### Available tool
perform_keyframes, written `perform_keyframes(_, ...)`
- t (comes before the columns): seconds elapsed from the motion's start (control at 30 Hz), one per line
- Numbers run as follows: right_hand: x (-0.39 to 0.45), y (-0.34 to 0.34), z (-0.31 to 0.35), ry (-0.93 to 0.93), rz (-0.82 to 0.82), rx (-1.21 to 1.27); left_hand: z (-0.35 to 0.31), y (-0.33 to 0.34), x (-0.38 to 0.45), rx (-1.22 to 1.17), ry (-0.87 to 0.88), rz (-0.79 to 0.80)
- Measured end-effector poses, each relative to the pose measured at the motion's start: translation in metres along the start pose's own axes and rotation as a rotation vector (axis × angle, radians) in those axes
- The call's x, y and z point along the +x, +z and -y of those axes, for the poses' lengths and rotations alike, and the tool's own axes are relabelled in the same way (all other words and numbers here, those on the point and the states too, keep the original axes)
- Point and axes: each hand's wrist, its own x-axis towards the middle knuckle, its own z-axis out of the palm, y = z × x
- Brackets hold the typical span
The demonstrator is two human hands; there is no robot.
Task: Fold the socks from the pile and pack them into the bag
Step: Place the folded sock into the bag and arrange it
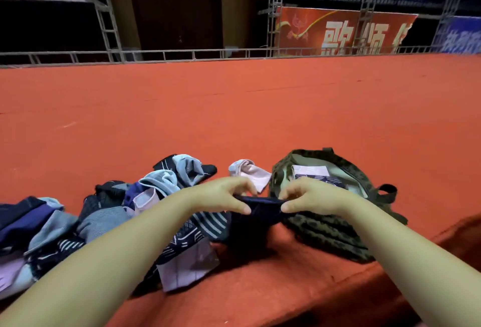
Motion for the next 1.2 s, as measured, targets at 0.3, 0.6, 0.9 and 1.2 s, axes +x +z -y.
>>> perform_keyframes(0.3, -0.012, 0.064, -0.034, 0.223, 0.368, 0.698, 0.032, 0.06, -0.028, -0.563, -0.28, 0.429)
perform_keyframes(0.6, 0.02, 0.1, -0.07, 0.382, -0.131, 0.443, 0.048, 0.081, -0.001, -0.216, -0.525, -0.003)
perform_keyframes(0.9, 0.047, 0.112, -0.08, 0.427, -0.42, 0.0, 0.057, 0.09, -0.008, 0.361, -0.072, -0.302)
perform_keyframes(1.2, -0.013, 0.12, -0.076, -0.047, -0.301, -0.085, 0.069, 0.107, -0.028, 0.445, 0.02, 0.043)
